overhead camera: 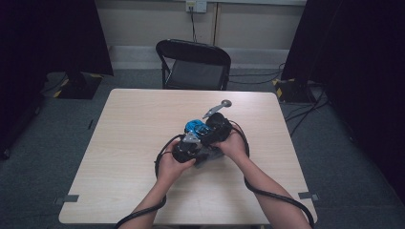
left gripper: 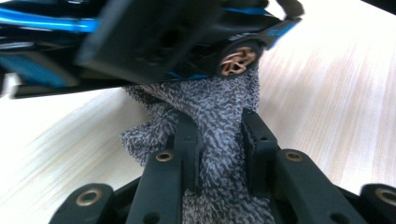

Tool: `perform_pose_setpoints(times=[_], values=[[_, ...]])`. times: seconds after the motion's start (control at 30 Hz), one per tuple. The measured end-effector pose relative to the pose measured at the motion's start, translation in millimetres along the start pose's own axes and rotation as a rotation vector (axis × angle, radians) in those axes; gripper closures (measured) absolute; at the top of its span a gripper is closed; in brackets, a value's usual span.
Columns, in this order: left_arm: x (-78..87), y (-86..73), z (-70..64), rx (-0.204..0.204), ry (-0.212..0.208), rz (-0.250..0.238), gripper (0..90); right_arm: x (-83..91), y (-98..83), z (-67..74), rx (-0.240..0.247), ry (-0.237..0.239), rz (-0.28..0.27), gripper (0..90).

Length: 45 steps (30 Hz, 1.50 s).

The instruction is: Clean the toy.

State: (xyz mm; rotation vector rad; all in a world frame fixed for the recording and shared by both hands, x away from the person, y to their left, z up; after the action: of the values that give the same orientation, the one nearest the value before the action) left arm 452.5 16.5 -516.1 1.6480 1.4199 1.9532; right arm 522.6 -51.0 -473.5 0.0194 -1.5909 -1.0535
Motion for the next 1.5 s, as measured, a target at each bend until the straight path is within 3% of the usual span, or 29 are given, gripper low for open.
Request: perform_pose_setpoints(times=[0.2,0.23,0.37,0.63,0.9,1.1,1.17,1.27,1.5], values=[[-4.0,1.7,-10.8,-0.024,-0.032,0.003,71.8,0.6,2.3,-0.3,-0.001,0.0,-0.008,28.6],[-5.9,1.3,-17.8,-0.043,-0.053,0.01,71.8,0.9,3.2,-0.7,-0.007,0.004,-0.014,28.6],[-7.8,-0.1,-25.0,-0.071,-0.07,0.024,71.8,1.5,3.2,-2.7,-0.011,0.0,-0.016,28.6],[-3.5,-5.3,-27.7,-0.083,-0.101,0.033,71.8,7.9,3.3,-12.6,-0.029,-0.017,-0.027,28.6],[10.4,-13.8,-11.3,-0.068,-0.066,0.049,71.7,15.6,-4.5,-27.2,-0.044,-0.04,-0.02,28.6],[36.2,-27.8,16.0,-0.026,0.005,0.05,71.7,21.3,-17.5,-41.8,-0.077,-0.057,-0.015,28.6],[41.0,-30.6,20.1,-0.02,0.008,0.058,71.7,23.0,-22.6,-46.8,-0.087,-0.068,-0.012,28.6],[58.4,-40.9,36.8,0.009,0.055,0.05,71.7,25.7,-30.5,-54.7,-0.094,-0.083,-0.004,28.6],[79.7,-50.9,56.2,0.049,0.111,0.039,71.7,27.3,-41.8,-65.2,-0.112,-0.104,0.009,28.6]])
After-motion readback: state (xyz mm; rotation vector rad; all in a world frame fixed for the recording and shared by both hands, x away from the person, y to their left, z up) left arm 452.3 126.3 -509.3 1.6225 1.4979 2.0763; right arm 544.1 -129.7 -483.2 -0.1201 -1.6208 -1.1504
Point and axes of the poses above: each handheld gripper's, and its own axes: x roughly backward along the jaws, y roughly out of its top, z roughly to its left, the point moved 7 cm from there along -x, roughly forward along the jaws, and after that the axes turned 5 degrees about -x, right-handed, at the moved point
